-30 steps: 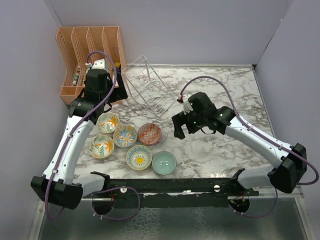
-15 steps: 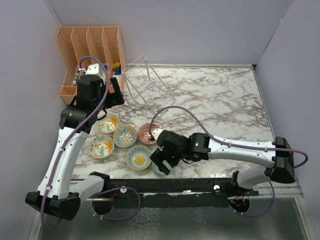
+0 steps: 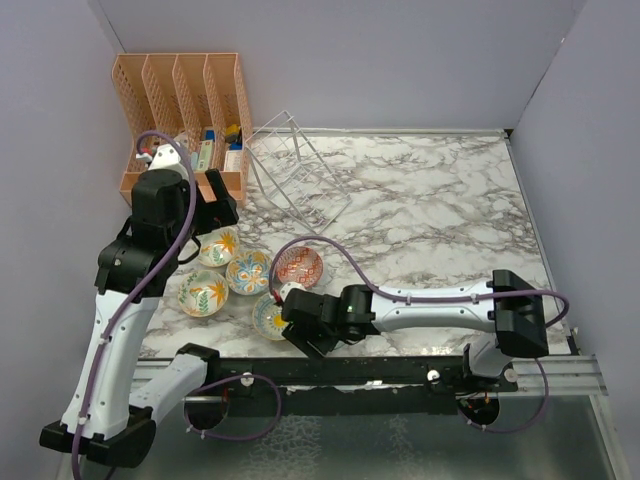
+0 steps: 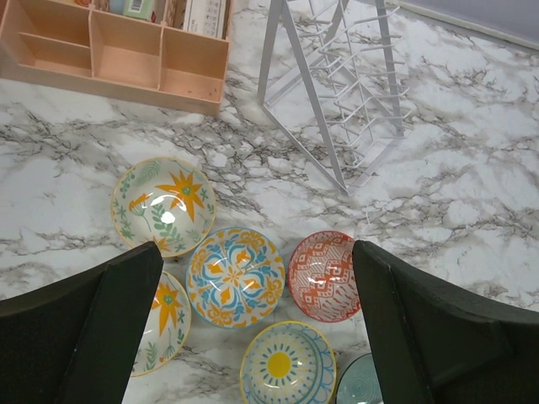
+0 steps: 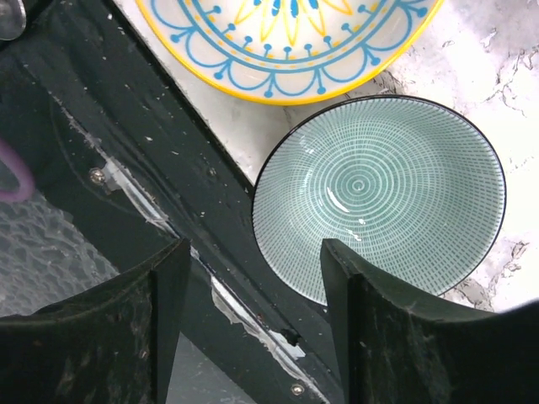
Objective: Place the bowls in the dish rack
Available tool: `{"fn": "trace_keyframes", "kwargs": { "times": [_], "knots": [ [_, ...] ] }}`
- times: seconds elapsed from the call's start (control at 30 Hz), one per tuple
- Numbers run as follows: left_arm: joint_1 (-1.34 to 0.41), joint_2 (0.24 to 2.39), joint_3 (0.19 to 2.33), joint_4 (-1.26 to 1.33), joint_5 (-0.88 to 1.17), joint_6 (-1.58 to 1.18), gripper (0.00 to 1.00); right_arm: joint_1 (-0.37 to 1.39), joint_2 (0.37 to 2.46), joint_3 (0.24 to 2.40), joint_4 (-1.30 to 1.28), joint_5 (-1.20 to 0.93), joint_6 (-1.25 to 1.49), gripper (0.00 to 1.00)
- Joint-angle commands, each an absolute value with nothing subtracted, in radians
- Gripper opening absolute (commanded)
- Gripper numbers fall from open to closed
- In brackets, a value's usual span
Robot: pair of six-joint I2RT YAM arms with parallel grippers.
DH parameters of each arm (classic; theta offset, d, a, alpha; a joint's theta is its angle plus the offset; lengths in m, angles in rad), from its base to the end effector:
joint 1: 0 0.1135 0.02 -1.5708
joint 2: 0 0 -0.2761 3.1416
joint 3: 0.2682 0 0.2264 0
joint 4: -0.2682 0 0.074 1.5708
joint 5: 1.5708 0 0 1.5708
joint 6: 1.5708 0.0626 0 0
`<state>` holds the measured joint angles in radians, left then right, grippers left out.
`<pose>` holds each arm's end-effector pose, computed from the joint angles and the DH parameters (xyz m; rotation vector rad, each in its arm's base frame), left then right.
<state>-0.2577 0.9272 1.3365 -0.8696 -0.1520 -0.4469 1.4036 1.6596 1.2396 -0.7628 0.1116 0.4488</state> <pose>0.1498 -0.0297 0.4159 -0.2880 2.0171 -0.2902 0.0601 0.3142 0.2282 -1.2592 2.5010 0.3457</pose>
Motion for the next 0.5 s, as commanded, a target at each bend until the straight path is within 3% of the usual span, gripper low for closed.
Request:
{"fn": "trace_keyframes", "kwargs": {
  "times": [0.0,0.13,0.4,0.47],
  "knots": [
    [-0.262,0.907,1.393,-0.916,-0.211,-0.451,0.99,1.404,1.677,1.188,-0.682,0.160,0.470,0.60],
    [-0.262,0.888,1.396,-0.905,-0.226,-0.457,0.99,1.404,1.690,1.154,-0.622,0.197,0.470,0.49],
    [-0.262,0.882,1.379,-0.903,-0.242,-0.468,0.99,1.404,1.707,1.116,-0.575,0.225,0.472,0.40],
    [-0.262,0.880,1.371,-0.891,-0.232,-0.467,0.99,1.404,1.715,1.112,-0.570,0.233,0.475,0.31]
  ]
}}
